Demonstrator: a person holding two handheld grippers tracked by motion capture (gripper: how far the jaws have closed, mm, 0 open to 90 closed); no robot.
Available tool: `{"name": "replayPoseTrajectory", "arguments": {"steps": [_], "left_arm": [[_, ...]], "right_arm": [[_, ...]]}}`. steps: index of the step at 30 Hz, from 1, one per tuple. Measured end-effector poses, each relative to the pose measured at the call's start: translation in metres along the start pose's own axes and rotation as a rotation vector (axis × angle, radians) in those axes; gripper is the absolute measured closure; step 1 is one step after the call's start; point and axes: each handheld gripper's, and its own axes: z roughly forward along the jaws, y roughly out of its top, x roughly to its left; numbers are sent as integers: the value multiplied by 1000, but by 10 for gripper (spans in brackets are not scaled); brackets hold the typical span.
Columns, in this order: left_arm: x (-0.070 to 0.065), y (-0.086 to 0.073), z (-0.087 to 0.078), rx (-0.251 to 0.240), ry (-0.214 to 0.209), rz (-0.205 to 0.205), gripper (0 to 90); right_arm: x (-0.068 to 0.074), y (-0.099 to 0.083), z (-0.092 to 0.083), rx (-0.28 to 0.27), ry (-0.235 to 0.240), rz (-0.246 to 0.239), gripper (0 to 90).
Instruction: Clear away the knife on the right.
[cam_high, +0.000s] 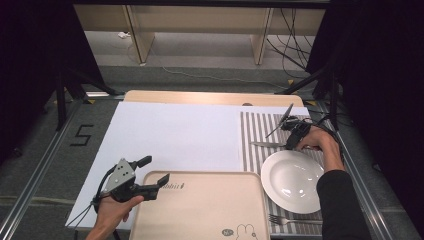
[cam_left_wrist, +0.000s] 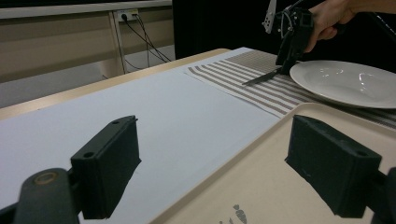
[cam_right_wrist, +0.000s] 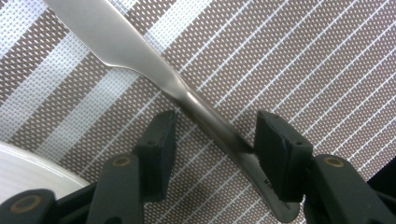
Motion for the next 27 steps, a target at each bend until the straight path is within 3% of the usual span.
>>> {"name": "replayPoseTrajectory", "arguments": {"steps": [6, 11, 27], "left_arm": [[0, 0, 0, -1, -2, 0, 162], [0, 0, -1, 0, 0, 3, 162], [-1, 0, 0, 1, -1, 6, 162]], "right_arm": [[0, 0, 0, -2, 5, -5, 516], [2, 1, -2, 20, 28, -16, 615], [9, 3, -3, 33, 29, -59, 773]]}}
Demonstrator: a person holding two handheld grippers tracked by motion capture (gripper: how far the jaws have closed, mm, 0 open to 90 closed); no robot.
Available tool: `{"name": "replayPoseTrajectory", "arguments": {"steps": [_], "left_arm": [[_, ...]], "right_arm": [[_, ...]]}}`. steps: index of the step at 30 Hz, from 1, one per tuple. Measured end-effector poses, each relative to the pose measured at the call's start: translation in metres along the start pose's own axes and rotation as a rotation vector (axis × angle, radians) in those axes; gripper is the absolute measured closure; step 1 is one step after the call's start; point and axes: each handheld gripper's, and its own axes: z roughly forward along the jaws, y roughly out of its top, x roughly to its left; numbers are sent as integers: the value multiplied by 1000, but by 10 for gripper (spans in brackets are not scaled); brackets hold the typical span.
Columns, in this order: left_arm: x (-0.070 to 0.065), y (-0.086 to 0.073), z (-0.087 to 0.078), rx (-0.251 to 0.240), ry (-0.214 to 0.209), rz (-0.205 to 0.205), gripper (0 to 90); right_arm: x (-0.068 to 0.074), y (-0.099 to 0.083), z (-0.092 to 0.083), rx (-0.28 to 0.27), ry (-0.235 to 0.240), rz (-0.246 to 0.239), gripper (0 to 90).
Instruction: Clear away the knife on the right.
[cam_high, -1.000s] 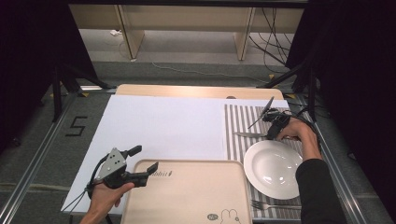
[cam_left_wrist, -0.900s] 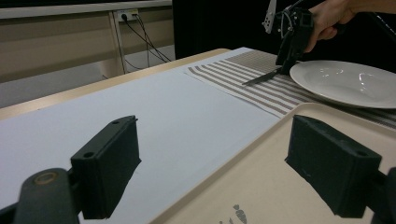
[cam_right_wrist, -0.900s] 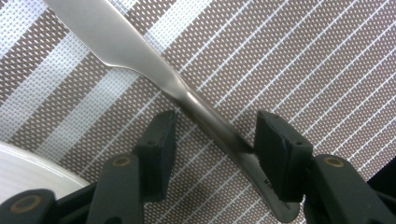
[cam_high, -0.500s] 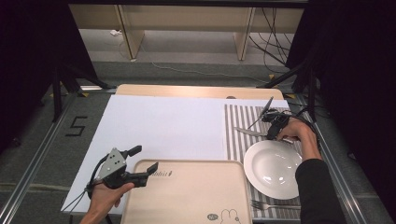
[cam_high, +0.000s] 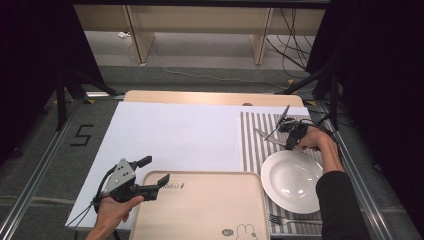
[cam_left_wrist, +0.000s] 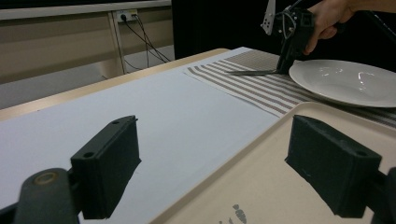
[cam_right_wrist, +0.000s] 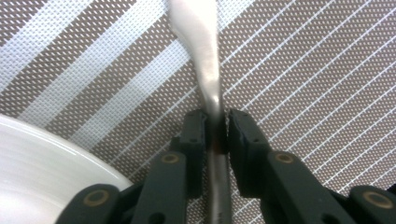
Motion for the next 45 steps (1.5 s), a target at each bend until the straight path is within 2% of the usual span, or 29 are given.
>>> {"name": "replayPoseTrajectory", "arguments": {"steps": [8, 9, 13, 14, 17, 19, 22, 24, 27, 30, 33, 34, 36, 37, 39, 40, 42, 45], "left_arm": [[0, 0, 0, 2, 1, 2, 163], [0, 0, 0, 2, 1, 1, 163], [0, 0, 1, 2, 2, -1, 163], [0, 0, 1, 1, 3, 0, 164], [0, 0, 1, 0, 6, 2, 166], [0, 0, 1, 0, 6, 2, 166], [0, 0, 1, 0, 7, 2, 166], [0, 0, 1, -4, 4, 0, 166], [0, 0, 2, -5, 1, 0, 166], [0, 0, 2, 1, 5, 4, 166], [0, 0, 1, 2, 7, 2, 166], [0, 0, 1, 2, 7, 1, 166], [0, 0, 2, 0, 8, -2, 166], [0, 0, 2, 1, 9, 0, 166], [0, 0, 2, 1, 11, 3, 166], [0, 0, 2, 1, 11, 3, 166], [1, 0, 2, 0, 12, 0, 166], [1, 0, 2, -1, 13, 6, 166]], "right_arm": [[2, 0, 0, -1, -4, -13, 799], [4, 0, 0, -1, -18, -13, 800], [5, -1, 0, -16, -25, -26, 802], [5, -1, 0, -16, -43, -38, 803], [5, -2, 1, -51, -92, -19, 803], [4, -5, 0, -71, -87, -20, 804], [0, -9, -6, -106, -110, -4, 805], [-2, -10, -8, -120, -121, -11, 806], [-5, -15, -17, -162, -140, 20, 806], [-7, -20, -25, -194, -137, 60, 806], [-9, -22, -30, -210, -137, 76, 806], [-10, -26, -35, -236, -140, 86, 806], [-11, -27, -38, -240, -135, 97, 806], [-12, -31, -43, -265, -146, 108, 806], [-12, -33, -46, -274, -153, 110, 806], [-11, -38, -55, -301, -150, 126, 806], [-11, -41, -59, -320, -157, 130, 806], [-5, -50, -70, -382, -133, 157, 806]]}}
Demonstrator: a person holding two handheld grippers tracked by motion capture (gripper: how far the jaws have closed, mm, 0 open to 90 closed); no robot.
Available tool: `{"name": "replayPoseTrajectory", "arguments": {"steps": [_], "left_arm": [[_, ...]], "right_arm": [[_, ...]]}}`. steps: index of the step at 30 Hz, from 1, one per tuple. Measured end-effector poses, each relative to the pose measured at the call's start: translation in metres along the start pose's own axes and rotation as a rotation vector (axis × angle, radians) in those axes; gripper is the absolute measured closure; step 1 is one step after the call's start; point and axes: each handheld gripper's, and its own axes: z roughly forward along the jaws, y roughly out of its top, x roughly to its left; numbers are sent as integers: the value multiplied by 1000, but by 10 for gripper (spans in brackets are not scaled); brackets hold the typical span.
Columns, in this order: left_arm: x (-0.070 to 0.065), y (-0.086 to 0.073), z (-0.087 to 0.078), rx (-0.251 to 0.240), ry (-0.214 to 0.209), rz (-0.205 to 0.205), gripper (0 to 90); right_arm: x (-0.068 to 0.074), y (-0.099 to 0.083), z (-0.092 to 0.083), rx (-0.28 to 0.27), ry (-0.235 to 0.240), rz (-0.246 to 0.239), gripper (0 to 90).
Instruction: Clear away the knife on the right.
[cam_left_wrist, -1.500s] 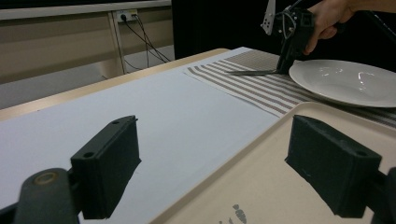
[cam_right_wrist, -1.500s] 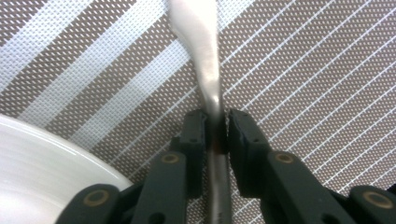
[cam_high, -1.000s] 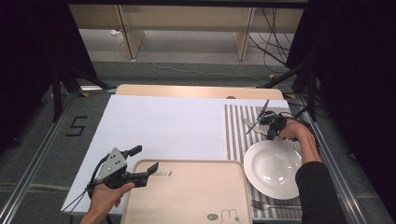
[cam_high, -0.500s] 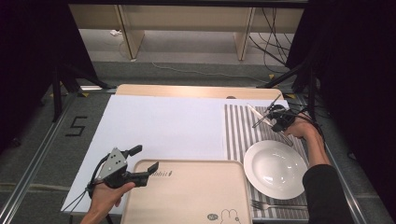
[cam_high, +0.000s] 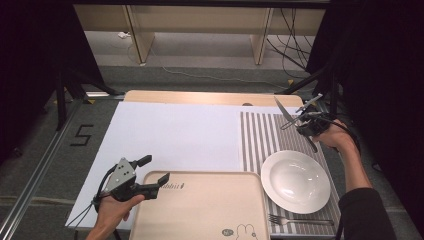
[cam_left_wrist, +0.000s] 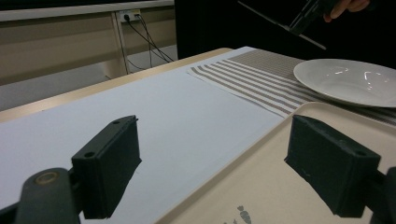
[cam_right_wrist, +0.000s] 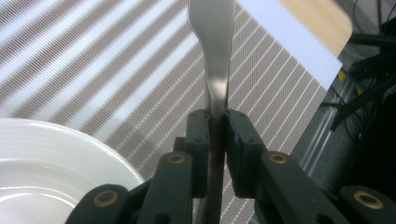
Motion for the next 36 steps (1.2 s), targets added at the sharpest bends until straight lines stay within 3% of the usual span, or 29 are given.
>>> {"name": "replayPoseTrajectory", "arguments": {"steps": [2, 6, 12, 15, 17, 18, 26, 27, 28, 36], "left_arm": [[-1, 0, 0, 1, 0, -2, 166], [-1, 0, 1, 1, -2, 3, 166], [-1, 0, 1, 2, -1, 3, 166], [-1, 0, 1, 2, -1, 4, 166], [-1, 0, 1, 0, -1, 3, 166], [-1, 0, 1, 0, -1, 3, 166], [-1, 0, 1, -1, 2, 4, 166], [-2, 1, 0, -1, 2, 4, 166], [-2, 1, 0, 0, 2, 8, 166], [-2, 1, -1, -5, -1, 12, 166]], "right_arm": [[5, -3, -10, -45, 3, 39, 806], [14, -7, -21, -138, 37, 63, 807], [27, -12, -35, -208, 104, 102, 807], [33, -13, -40, -265, 122, 92, 807], [39, -14, -46, -275, 163, 114, 807], [42, -14, -45, -306, 180, 120, 807], [61, -15, -49, -343, 248, 149, 807], [62, -15, -49, -347, 256, 135, 807], [66, -14, -50, -353, 279, 163, 807], [84, -17, -55, -348, 357, 188, 807]]}}
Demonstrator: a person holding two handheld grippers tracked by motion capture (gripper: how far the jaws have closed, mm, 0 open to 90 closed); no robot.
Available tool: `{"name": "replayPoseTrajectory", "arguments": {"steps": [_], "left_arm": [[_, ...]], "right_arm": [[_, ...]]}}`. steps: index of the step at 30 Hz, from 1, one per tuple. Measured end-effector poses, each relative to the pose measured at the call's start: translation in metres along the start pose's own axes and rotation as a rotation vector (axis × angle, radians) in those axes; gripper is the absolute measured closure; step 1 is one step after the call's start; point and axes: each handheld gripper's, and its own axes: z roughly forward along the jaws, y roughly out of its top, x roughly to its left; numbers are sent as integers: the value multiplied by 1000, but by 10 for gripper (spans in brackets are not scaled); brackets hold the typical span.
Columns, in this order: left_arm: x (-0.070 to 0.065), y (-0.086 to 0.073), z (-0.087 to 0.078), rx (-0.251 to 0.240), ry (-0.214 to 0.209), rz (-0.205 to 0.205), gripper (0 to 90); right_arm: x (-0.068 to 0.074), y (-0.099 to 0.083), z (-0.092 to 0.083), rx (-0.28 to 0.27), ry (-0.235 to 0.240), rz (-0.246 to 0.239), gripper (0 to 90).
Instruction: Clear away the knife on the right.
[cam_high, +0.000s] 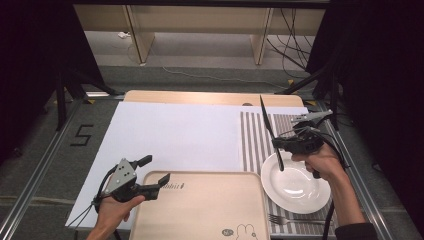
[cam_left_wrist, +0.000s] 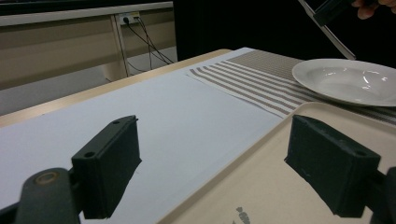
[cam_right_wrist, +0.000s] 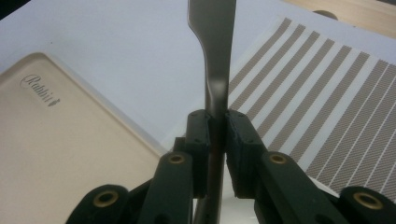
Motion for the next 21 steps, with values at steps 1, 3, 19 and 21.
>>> {"name": "replayPoseTrajectory", "arguments": {"steps": [1, 3, 19, 21], "left_arm": [[0, 0, 0, -2, 0, 1, 166], [0, 0, 0, -12, -3, -3, 165], [1, 0, -4, -8, 10, 2, 165], [2, 0, -4, -8, 11, 3, 165]], "right_arm": [[4, -1, 0, 11, 2, -2, 807], [11, -2, 1, 8, 6, -6, 807], [62, -13, 4, 67, 85, -65, 807], [68, -16, 4, 64, 78, -65, 807]]}}
